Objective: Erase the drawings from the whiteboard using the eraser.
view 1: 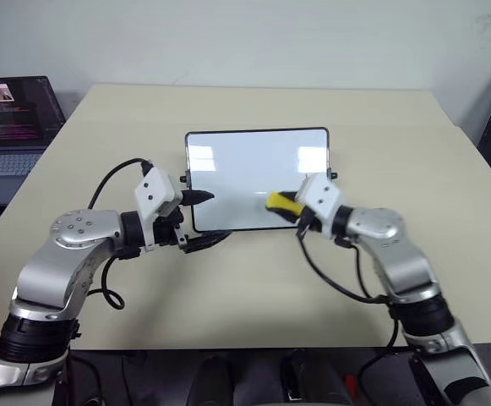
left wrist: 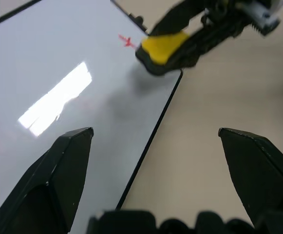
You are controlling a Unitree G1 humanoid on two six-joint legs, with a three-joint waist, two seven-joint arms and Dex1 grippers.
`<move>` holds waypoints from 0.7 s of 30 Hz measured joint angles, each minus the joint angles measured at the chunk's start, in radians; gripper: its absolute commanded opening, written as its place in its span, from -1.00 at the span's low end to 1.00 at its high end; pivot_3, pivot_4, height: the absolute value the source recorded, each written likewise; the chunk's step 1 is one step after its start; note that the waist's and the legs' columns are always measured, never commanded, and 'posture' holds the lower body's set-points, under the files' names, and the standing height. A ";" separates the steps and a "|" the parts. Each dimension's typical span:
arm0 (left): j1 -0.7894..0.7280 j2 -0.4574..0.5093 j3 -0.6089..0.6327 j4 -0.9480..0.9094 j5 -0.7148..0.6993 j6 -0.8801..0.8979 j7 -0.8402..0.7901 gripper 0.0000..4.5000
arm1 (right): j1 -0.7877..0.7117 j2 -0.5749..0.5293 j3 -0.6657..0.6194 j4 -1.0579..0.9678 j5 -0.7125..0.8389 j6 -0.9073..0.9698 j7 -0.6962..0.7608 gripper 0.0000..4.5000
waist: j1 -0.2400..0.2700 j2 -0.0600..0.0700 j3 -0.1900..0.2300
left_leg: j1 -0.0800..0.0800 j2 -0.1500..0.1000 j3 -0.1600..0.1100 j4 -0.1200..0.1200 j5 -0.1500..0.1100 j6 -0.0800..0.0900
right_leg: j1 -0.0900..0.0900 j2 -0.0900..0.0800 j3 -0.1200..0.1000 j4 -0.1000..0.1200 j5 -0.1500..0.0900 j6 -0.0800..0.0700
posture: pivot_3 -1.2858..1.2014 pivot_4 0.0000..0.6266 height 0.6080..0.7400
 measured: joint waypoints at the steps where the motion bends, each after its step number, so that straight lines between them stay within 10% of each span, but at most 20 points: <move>1: -0.007 -0.001 -0.009 0.003 0.002 -0.001 -0.003 1.00 | 0.030 -0.021 -0.018 -0.038 0.002 0.034 -0.005 -0.56 | 0.000 0.000 0.000 | 0.000 0.000 0.000 0.000 0.000 0.000 | 0.000 0.000 0.000 -0.001 0.000 0.000 | 0.03 -0.52 1.00; 10: -0.079 -0.015 -0.071 0.077 0.044 -0.054 -0.056 1.00 | 0.255 -0.108 0.024 -0.157 -0.080 0.098 -0.122 -0.56 | -0.011 0.001 0.001 | 0.000 -0.001 0.002 -0.001 -0.001 -0.001 | 0.000 0.003 0.002 -0.003 -0.001 0.001 | 0.03 -0.52 1.00; 21: -0.066 -0.016 -0.085 0.090 0.066 -0.084 -0.079 1.00 | -0.100 -0.030 0.093 0.255 -0.232 -0.149 -0.319 -0.56 | -0.003 0.000 0.001 | -0.001 -0.001 0.003 -0.001 -0.001 -0.001 | -0.001 0.003 0.002 -0.003 0.001 -0.002 | 0.03 -0.52 1.00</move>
